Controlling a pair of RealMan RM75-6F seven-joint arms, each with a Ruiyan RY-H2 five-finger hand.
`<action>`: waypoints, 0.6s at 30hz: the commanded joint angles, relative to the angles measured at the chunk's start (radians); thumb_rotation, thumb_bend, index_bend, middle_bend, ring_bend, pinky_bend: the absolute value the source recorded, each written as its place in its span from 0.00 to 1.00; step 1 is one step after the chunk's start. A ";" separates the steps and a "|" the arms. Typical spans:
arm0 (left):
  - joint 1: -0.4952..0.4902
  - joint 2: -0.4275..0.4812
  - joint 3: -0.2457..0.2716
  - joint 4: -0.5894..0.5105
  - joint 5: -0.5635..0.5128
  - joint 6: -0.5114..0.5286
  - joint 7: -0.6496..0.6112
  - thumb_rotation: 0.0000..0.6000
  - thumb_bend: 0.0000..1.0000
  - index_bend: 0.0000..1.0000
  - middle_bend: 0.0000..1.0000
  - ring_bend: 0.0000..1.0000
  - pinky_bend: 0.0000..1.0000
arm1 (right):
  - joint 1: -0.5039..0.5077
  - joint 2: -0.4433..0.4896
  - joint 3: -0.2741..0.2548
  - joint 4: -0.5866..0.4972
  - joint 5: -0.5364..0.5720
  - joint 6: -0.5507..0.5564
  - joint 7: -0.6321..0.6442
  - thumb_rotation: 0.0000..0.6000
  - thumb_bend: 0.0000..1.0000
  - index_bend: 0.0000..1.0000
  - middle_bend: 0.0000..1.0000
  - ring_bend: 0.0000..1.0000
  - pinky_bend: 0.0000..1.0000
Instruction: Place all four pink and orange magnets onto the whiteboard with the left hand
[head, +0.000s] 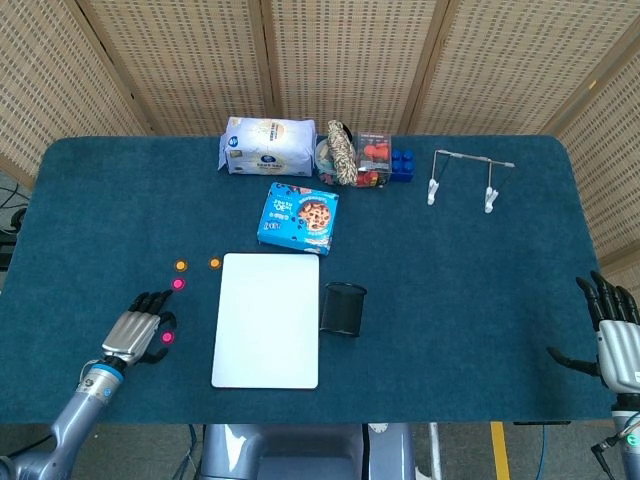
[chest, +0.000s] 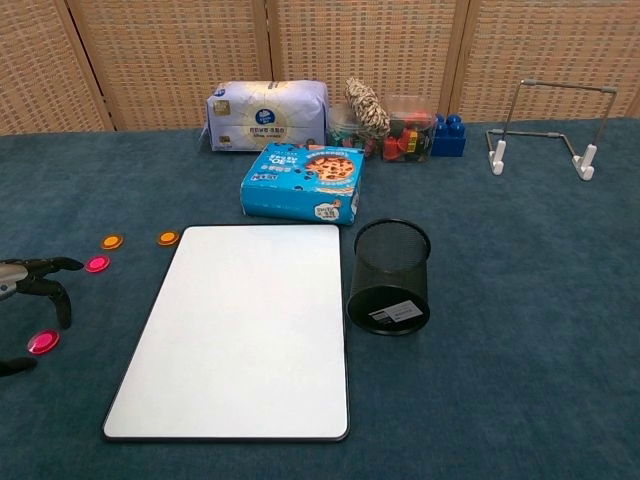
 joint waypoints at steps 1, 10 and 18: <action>0.000 0.000 -0.002 0.001 -0.005 0.003 0.007 1.00 0.31 0.38 0.00 0.00 0.00 | 0.000 0.000 0.000 0.000 0.000 0.000 0.001 1.00 0.05 0.00 0.00 0.00 0.00; -0.001 -0.006 -0.003 -0.001 -0.021 0.006 0.033 1.00 0.33 0.48 0.00 0.00 0.00 | 0.000 0.002 0.000 -0.001 0.001 -0.003 0.011 1.00 0.05 0.00 0.00 0.00 0.00; -0.001 0.005 -0.010 -0.028 -0.035 0.018 0.049 1.00 0.34 0.52 0.00 0.00 0.00 | 0.000 0.003 0.001 -0.003 0.003 -0.005 0.014 1.00 0.05 0.00 0.00 0.00 0.00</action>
